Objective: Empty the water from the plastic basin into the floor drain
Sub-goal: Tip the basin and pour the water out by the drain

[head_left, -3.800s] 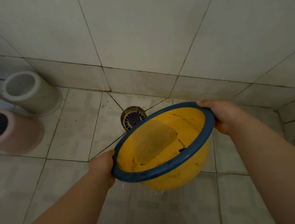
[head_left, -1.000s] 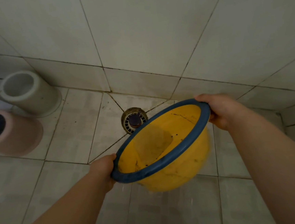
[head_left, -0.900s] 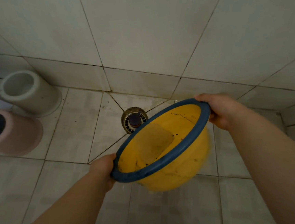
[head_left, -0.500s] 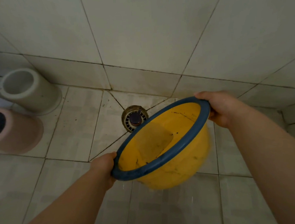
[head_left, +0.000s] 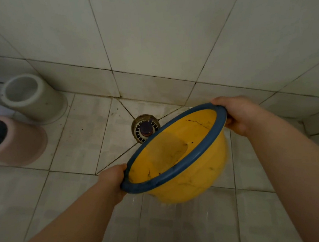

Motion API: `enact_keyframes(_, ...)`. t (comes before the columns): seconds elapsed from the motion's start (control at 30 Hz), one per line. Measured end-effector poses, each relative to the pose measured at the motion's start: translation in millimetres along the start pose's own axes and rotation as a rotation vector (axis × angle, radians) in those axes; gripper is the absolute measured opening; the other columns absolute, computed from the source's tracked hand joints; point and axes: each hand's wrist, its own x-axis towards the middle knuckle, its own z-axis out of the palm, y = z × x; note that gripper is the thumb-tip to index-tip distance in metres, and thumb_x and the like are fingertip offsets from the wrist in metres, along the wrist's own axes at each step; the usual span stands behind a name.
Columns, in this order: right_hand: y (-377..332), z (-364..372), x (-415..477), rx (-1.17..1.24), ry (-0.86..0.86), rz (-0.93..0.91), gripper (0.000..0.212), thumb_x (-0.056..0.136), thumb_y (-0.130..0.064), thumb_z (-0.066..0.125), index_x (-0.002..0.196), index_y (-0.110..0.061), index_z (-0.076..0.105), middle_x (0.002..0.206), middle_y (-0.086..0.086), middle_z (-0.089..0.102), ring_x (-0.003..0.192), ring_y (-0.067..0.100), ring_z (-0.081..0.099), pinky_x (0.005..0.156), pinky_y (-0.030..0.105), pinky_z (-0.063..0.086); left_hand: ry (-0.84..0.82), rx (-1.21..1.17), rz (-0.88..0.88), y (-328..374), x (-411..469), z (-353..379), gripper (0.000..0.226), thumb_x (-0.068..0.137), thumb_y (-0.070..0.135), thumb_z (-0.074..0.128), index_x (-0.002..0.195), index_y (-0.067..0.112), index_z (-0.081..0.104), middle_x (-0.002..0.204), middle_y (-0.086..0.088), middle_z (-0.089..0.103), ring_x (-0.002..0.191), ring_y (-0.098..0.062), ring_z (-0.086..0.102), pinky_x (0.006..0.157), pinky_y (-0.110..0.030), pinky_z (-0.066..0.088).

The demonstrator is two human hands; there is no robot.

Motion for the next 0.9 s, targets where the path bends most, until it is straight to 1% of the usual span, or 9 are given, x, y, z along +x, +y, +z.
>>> enact_keyframes(0.27,-2,-2,0,-0.029,0.013,-0.015,0.018,0.085,-0.016,0.060,0.071,-0.011,0.051,0.062,0.005,0.043,0.049,0.014,0.038,0.033,0.013,0.031,-0.012,-0.008,0.024,-3,3,0,0.048,0.104,0.020,0.026,0.145,-0.005,0.028,0.153,-0.020,0.032,0.141,-0.033,0.031,0.116,-0.040,0.023)
enact_keyframes(0.4,-3,-4,-1,-0.040,0.030,-0.013,0.019,0.085,-0.017,0.061,0.070,-0.011,0.051,0.061,0.005,0.043,0.043,0.012,0.039,0.033,0.014,0.031,-0.006,0.003,0.031,-5,6,0,0.047,0.103,0.020,0.030,0.143,-0.004,0.033,0.149,-0.021,0.039,0.136,-0.034,0.038,0.113,-0.042,0.030)
enact_keyframes(0.47,-4,-5,-2,-0.044,0.037,-0.012,0.018,0.084,-0.017,0.062,0.070,-0.011,0.052,0.062,0.005,0.044,0.048,0.013,0.039,0.033,0.013,0.031,0.000,0.010,0.033,-6,6,1,0.046,0.103,0.020,0.031,0.143,-0.004,0.034,0.148,-0.021,0.040,0.136,-0.034,0.039,0.110,-0.041,0.032)
enact_keyframes(0.63,-6,-8,0,-0.037,0.027,-0.020,0.018,0.084,-0.018,0.062,0.070,-0.012,0.051,0.062,0.005,0.044,0.050,0.014,0.038,0.034,0.014,0.032,-0.001,0.017,0.025,-6,9,4,0.047,0.103,0.021,0.031,0.142,-0.004,0.035,0.149,-0.020,0.039,0.136,-0.035,0.039,0.110,-0.041,0.032)
enact_keyframes(0.77,-9,-9,2,-0.034,0.033,-0.022,0.016,0.083,-0.018,0.063,0.073,-0.012,0.053,0.065,0.005,0.046,0.054,0.015,0.042,0.040,0.019,0.036,-0.039,0.025,0.003,-5,9,9,0.048,0.104,0.021,0.023,0.145,-0.005,0.029,0.153,-0.019,0.031,0.141,-0.032,0.030,0.115,-0.037,0.023)
enact_keyframes(0.83,-9,-9,3,-0.033,0.028,-0.020,0.015,0.083,-0.018,0.063,0.073,-0.012,0.054,0.066,0.005,0.047,0.054,0.014,0.043,0.037,0.016,0.036,-0.038,0.020,0.003,-5,11,10,0.049,0.104,0.022,0.023,0.145,-0.004,0.029,0.154,-0.018,0.031,0.141,-0.032,0.030,0.114,-0.038,0.023)
enact_keyframes(0.9,-10,-9,3,-0.030,0.022,-0.022,0.017,0.084,-0.018,0.062,0.071,-0.012,0.052,0.064,0.004,0.045,0.050,0.013,0.042,0.034,0.014,0.033,-0.030,0.009,0.005,-6,12,9,0.048,0.104,0.023,0.025,0.145,-0.003,0.030,0.152,-0.018,0.034,0.140,-0.033,0.033,0.112,-0.039,0.027)
